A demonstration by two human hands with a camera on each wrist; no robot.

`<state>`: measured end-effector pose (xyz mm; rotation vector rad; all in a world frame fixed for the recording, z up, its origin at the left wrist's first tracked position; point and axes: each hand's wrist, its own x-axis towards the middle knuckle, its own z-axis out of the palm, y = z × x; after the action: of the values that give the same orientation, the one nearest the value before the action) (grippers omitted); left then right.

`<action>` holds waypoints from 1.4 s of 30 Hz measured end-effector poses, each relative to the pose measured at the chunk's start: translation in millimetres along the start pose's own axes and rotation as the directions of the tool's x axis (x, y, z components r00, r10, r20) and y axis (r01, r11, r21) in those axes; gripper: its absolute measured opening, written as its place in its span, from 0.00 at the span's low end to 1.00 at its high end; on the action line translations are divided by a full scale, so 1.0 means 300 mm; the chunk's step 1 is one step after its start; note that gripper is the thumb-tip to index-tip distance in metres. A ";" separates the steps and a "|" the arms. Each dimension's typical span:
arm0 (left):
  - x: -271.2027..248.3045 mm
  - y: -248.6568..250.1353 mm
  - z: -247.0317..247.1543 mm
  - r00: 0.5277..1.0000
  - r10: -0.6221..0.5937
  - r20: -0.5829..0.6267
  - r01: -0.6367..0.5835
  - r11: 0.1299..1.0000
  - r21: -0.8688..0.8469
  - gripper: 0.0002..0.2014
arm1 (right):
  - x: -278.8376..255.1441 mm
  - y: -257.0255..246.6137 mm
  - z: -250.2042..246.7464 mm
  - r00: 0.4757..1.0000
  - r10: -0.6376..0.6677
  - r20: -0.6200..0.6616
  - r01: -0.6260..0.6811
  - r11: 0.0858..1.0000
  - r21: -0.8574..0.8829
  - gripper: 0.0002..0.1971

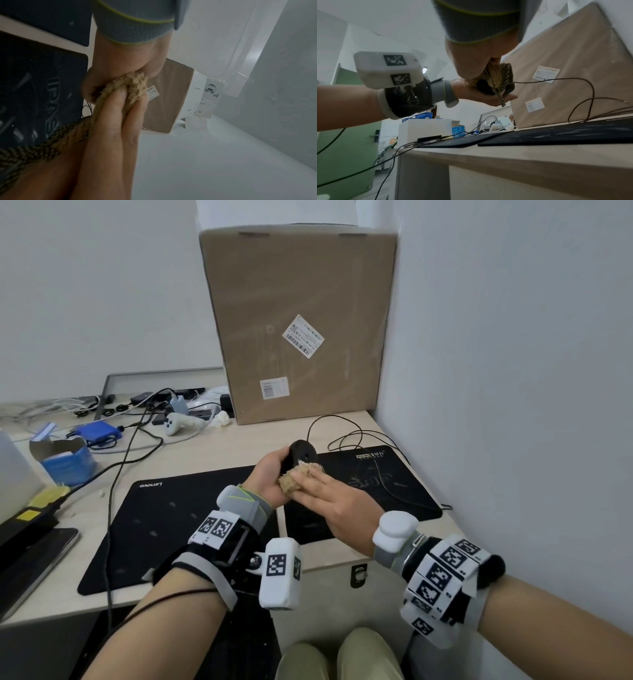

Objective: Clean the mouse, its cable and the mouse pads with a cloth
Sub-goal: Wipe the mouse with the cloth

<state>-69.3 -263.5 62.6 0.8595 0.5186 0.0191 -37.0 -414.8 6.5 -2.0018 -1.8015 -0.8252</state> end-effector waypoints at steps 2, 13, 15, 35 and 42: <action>0.009 -0.002 0.001 1.000 0.003 0.004 -0.003 1.000 0.014 0.24 | -0.006 0.022 -0.009 0.999 -0.029 0.026 0.030 0.999 -0.030 0.28; -0.016 0.064 0.015 0.993 0.099 -0.067 -0.099 0.995 0.005 0.11 | 0.028 0.110 -0.064 0.777 0.611 -0.151 -0.515 0.756 0.404 0.23; -0.020 0.055 0.033 0.994 0.089 -0.063 -0.087 0.996 0.037 0.09 | 0.096 0.064 -0.081 0.755 0.639 -0.147 -0.498 0.705 0.505 0.22; -0.016 0.010 0.074 0.982 0.150 0.112 -0.170 0.965 0.200 0.33 | 0.074 0.039 -0.020 0.497 0.723 0.480 -0.472 -0.239 0.849 0.16; 0.018 -0.029 0.091 0.973 0.189 0.131 -0.206 0.969 0.135 0.33 | 0.051 0.036 -0.054 0.427 0.737 0.524 -0.791 0.024 0.611 0.36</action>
<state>-54.2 -287.6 68.8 1.0495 0.3246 0.1132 -29.1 -414.0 29.9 -1.8208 -0.4962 0.4345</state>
